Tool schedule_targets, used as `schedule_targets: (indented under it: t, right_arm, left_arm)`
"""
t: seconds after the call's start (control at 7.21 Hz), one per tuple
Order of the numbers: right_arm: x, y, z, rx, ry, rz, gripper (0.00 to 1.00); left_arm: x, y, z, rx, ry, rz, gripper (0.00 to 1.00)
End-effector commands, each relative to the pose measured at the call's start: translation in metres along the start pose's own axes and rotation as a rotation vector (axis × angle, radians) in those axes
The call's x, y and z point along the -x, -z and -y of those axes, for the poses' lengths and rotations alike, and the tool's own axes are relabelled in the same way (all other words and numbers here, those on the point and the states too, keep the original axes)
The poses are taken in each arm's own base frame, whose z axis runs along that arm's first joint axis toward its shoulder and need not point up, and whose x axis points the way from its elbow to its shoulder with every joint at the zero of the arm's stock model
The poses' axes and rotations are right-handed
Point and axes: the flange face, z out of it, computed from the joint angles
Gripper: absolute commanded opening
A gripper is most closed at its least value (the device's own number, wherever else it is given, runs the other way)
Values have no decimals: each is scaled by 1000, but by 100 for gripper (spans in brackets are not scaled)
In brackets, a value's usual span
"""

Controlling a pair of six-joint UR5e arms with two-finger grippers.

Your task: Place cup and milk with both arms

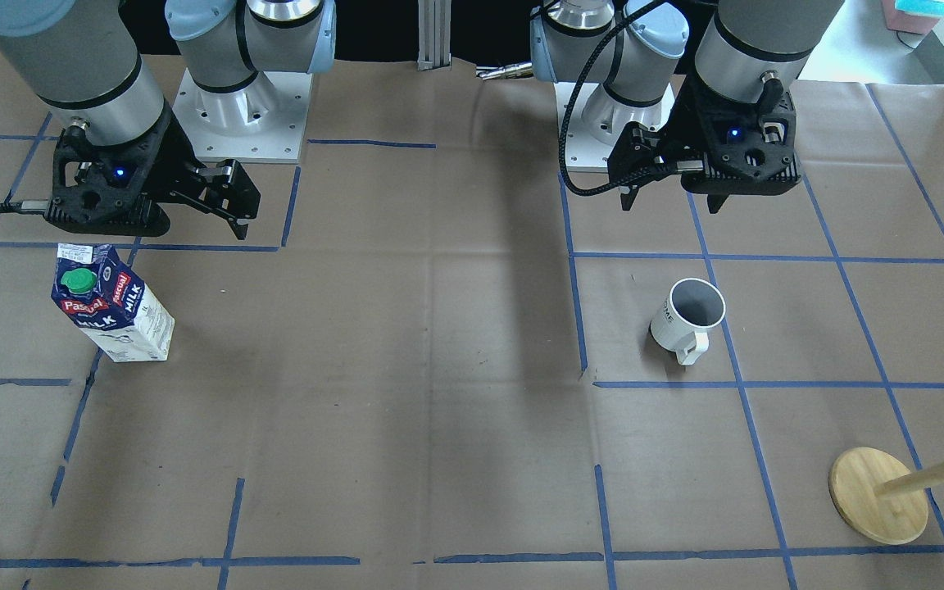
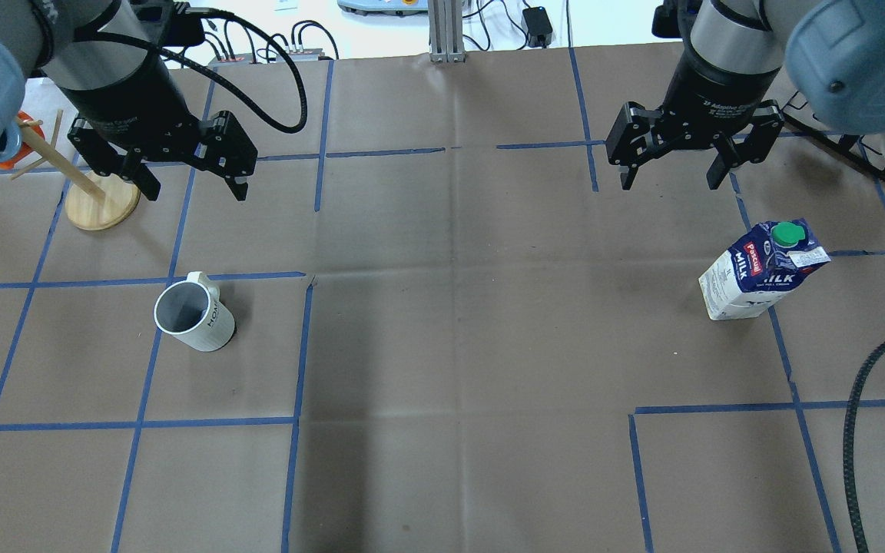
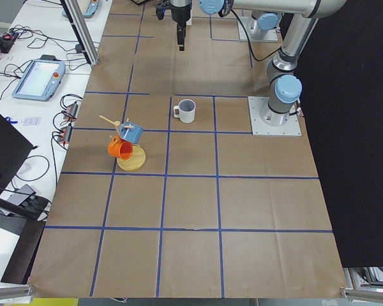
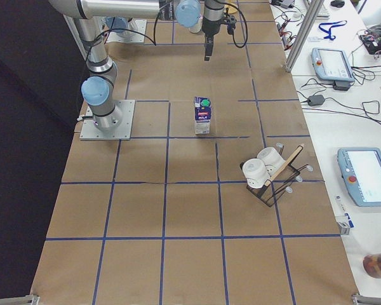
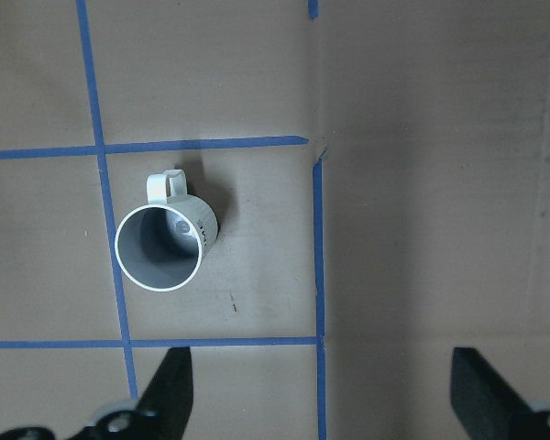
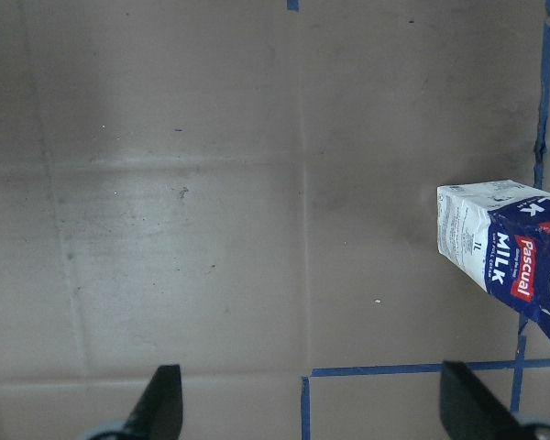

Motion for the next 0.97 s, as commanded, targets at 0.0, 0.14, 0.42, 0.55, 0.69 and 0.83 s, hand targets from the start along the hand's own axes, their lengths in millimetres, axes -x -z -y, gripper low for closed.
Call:
schedule_targets:
  t: [0.0, 0.14, 0.42, 0.55, 0.69, 0.83]
  right_arm:
    - [0, 0, 0, 0, 0, 0, 100]
    - [0, 0, 0, 0, 0, 0, 100]
    - [0, 0, 0, 0, 0, 0, 100]
    - [0, 0, 0, 0, 0, 0, 100]
    - [0, 0, 0, 0, 0, 0, 100]
    - [0, 0, 0, 0, 0, 0, 100]
  left_arm:
    - [0, 2, -2, -4, -3, 0, 100]
    - [0, 1, -3, -1, -5, -1, 100]
    - [0, -5, -5, 10, -1, -2, 100]
    - [1, -4, -6, 6, -2, 0, 100]
    - [8, -3, -2, 4, 9, -2, 100]
    - [16, -7, -3, 17, 17, 1, 100]
